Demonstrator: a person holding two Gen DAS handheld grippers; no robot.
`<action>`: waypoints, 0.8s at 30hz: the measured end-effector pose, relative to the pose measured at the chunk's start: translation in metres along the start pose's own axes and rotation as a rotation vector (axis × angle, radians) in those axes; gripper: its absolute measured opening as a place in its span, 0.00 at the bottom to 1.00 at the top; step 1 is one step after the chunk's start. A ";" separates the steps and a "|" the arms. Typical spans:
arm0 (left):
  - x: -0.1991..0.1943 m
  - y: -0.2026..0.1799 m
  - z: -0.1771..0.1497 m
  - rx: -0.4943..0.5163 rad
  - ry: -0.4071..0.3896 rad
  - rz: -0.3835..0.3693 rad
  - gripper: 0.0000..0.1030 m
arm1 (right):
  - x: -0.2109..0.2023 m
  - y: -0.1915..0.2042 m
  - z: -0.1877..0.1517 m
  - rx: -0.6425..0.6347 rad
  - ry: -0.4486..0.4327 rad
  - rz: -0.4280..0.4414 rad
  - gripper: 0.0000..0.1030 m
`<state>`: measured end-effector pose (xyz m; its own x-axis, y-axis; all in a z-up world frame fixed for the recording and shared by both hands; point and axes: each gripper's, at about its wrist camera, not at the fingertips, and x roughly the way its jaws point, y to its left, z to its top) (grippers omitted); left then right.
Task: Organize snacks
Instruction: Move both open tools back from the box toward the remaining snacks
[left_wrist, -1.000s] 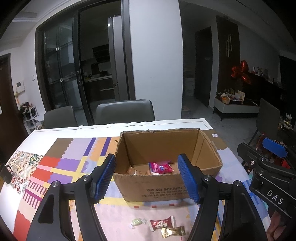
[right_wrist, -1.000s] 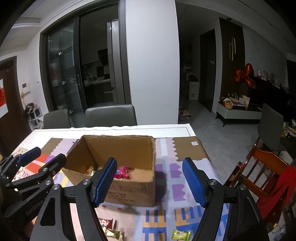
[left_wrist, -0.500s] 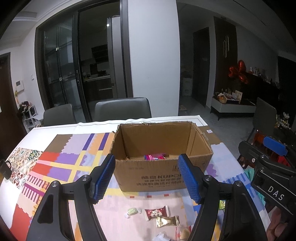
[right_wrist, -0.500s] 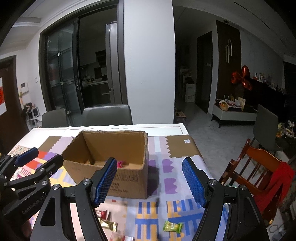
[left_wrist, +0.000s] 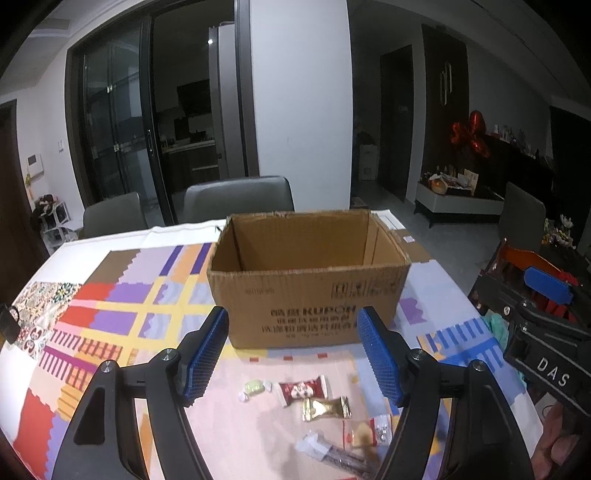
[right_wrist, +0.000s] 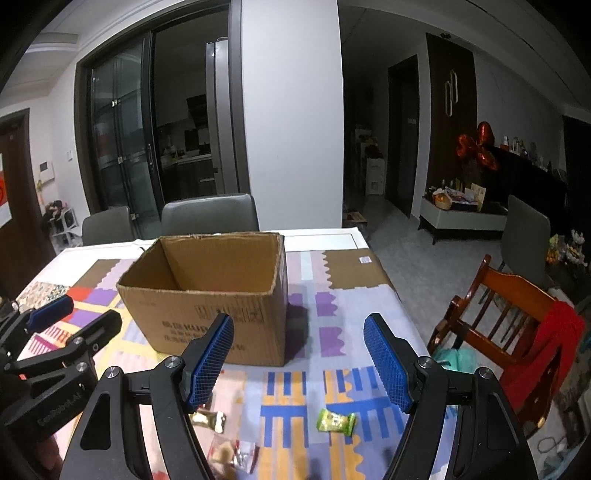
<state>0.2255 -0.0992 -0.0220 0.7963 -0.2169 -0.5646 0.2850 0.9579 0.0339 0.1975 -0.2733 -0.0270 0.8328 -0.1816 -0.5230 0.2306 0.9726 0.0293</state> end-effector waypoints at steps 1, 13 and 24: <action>0.000 0.001 -0.003 -0.003 0.004 0.001 0.70 | -0.001 0.001 -0.002 -0.001 0.001 0.000 0.72; -0.002 0.002 -0.045 -0.067 0.072 0.074 0.69 | 0.000 -0.002 -0.031 -0.040 0.039 0.028 0.72; 0.003 -0.002 -0.070 -0.147 0.128 0.161 0.75 | 0.006 -0.003 -0.050 -0.078 0.069 0.087 0.72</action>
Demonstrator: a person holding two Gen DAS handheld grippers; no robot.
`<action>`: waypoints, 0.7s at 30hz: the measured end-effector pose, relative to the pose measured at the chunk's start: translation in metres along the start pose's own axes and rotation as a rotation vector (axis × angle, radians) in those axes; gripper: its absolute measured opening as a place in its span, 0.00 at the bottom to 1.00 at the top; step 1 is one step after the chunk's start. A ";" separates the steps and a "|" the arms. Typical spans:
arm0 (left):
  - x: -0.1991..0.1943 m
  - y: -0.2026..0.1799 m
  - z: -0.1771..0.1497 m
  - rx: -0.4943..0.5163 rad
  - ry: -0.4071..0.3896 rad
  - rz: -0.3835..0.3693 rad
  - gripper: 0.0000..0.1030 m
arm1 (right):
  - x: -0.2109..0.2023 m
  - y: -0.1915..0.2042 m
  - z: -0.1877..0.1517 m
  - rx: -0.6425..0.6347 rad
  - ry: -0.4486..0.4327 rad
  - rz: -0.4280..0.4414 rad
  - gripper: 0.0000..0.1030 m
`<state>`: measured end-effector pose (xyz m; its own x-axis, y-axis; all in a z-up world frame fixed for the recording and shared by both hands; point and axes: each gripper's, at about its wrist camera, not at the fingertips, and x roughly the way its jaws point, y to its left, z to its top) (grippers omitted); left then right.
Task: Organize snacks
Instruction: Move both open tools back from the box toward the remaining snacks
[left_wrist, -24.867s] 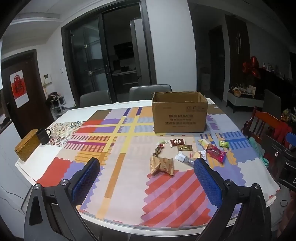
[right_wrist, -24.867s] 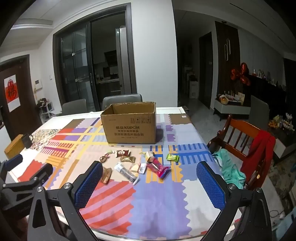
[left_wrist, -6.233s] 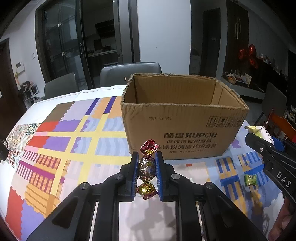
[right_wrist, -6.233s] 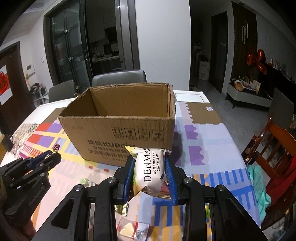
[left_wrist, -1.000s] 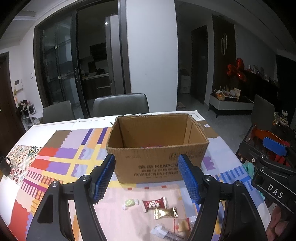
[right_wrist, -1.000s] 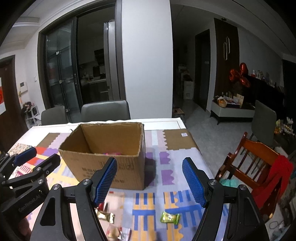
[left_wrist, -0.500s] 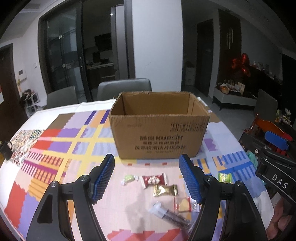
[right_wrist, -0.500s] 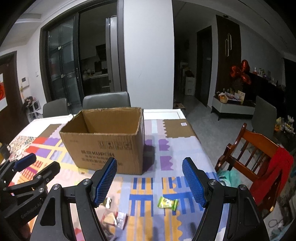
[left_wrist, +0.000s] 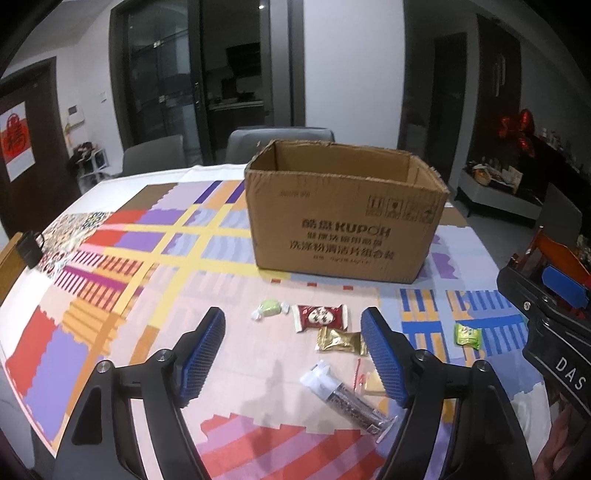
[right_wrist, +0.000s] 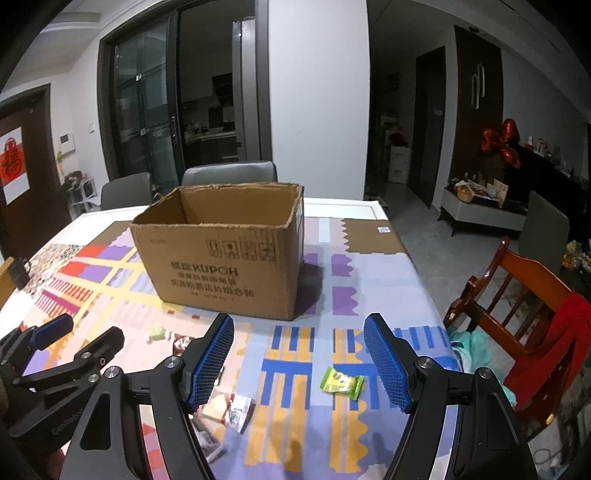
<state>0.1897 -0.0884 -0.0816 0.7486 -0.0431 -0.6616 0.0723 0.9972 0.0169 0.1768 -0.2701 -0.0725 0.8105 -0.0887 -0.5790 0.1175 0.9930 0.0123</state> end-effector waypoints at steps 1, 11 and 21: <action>0.001 0.000 -0.001 -0.006 0.002 0.005 0.75 | 0.001 0.000 -0.001 -0.002 0.003 0.004 0.72; 0.019 -0.009 -0.018 -0.042 0.087 0.039 0.75 | 0.012 -0.002 -0.011 -0.056 0.026 0.049 0.72; 0.039 -0.016 -0.043 -0.136 0.208 0.068 0.75 | 0.032 -0.002 -0.026 -0.097 0.094 0.124 0.72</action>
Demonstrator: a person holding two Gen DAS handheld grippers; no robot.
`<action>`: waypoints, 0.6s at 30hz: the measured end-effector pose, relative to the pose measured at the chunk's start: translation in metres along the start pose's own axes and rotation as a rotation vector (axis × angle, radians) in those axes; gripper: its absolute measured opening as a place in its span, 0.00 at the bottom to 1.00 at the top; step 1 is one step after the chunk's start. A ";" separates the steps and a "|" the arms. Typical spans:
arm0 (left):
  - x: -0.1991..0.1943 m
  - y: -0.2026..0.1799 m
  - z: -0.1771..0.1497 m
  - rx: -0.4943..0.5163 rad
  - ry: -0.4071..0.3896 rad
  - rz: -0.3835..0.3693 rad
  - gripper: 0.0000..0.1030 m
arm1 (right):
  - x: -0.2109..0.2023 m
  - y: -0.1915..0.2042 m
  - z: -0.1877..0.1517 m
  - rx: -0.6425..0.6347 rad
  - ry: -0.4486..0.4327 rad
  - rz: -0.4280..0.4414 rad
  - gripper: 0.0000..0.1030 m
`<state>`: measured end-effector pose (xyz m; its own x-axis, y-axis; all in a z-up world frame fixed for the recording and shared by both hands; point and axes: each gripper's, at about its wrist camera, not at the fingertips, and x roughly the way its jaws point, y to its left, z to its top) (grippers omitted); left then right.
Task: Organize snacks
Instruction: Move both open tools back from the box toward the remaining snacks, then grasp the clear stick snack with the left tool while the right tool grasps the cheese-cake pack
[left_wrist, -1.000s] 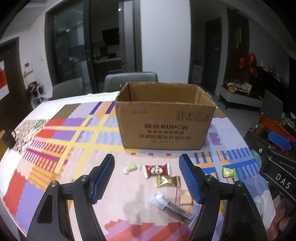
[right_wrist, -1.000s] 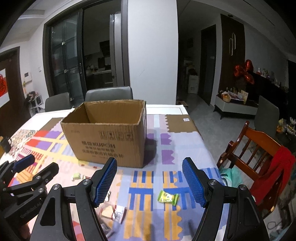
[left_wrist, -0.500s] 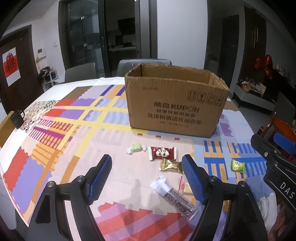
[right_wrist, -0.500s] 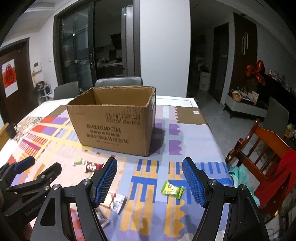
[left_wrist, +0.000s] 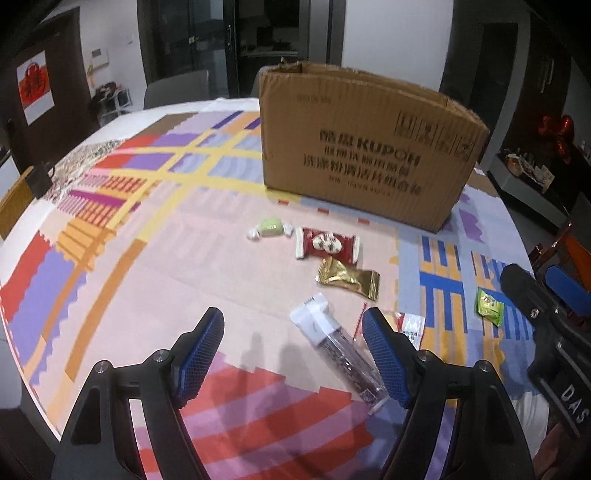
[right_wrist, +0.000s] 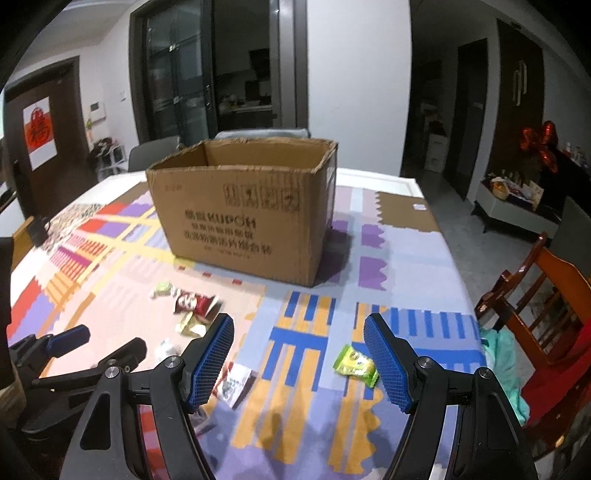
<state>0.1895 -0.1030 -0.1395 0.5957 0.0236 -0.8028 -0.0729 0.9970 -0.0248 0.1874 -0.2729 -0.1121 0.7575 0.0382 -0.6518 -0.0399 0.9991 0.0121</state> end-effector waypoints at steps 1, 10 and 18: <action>0.002 -0.001 -0.001 -0.008 0.011 0.004 0.75 | 0.002 0.000 -0.002 -0.005 0.008 0.008 0.72; 0.020 -0.012 -0.011 -0.074 0.092 0.023 0.68 | 0.015 -0.011 -0.010 -0.021 0.047 0.037 0.72; 0.040 -0.020 -0.020 -0.092 0.164 0.009 0.58 | 0.024 -0.017 -0.015 -0.017 0.068 0.053 0.72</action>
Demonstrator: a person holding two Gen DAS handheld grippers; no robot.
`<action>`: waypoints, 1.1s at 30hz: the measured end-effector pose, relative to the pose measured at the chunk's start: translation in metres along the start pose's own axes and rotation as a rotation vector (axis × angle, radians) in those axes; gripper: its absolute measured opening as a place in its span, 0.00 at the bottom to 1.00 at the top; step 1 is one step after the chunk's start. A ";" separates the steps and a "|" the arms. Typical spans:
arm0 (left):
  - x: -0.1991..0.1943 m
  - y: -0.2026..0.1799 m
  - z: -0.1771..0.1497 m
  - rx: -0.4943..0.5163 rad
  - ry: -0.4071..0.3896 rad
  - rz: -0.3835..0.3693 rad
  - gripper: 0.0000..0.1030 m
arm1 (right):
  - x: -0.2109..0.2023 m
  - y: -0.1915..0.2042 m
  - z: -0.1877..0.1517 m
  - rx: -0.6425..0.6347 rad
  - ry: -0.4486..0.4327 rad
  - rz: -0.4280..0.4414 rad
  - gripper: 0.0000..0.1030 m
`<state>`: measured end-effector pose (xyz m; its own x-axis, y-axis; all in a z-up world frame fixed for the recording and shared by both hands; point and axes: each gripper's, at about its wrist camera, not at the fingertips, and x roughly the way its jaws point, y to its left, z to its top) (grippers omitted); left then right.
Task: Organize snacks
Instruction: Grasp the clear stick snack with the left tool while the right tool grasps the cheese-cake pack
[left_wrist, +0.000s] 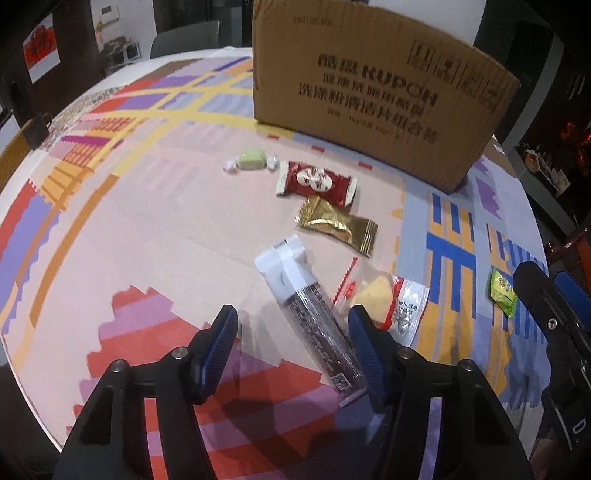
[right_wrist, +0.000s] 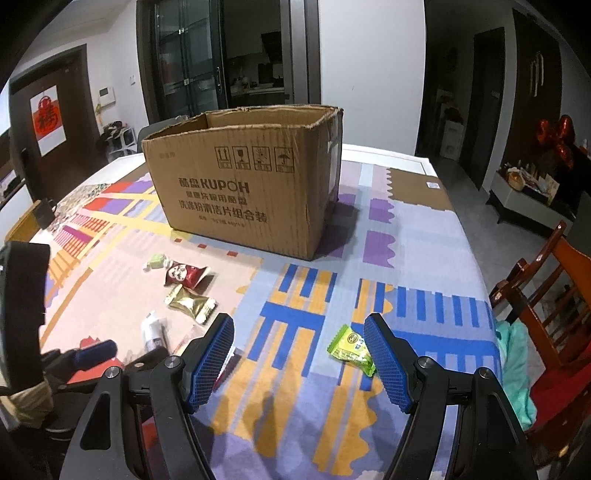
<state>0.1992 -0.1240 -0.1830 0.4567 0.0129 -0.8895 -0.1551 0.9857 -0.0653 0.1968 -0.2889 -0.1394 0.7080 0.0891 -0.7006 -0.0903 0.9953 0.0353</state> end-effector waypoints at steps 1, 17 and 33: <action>0.001 0.000 0.000 -0.002 0.003 -0.003 0.58 | 0.001 0.000 -0.001 0.001 0.005 0.002 0.72; 0.007 0.003 0.001 0.004 0.000 -0.046 0.24 | 0.028 0.008 -0.006 -0.071 0.078 0.061 0.72; 0.001 0.038 -0.002 0.063 -0.005 -0.019 0.19 | 0.053 0.052 -0.013 -0.138 0.158 0.141 0.72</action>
<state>0.1918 -0.0868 -0.1879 0.4637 -0.0054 -0.8860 -0.0906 0.9944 -0.0535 0.2200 -0.2334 -0.1840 0.5647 0.2085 -0.7985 -0.2827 0.9579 0.0502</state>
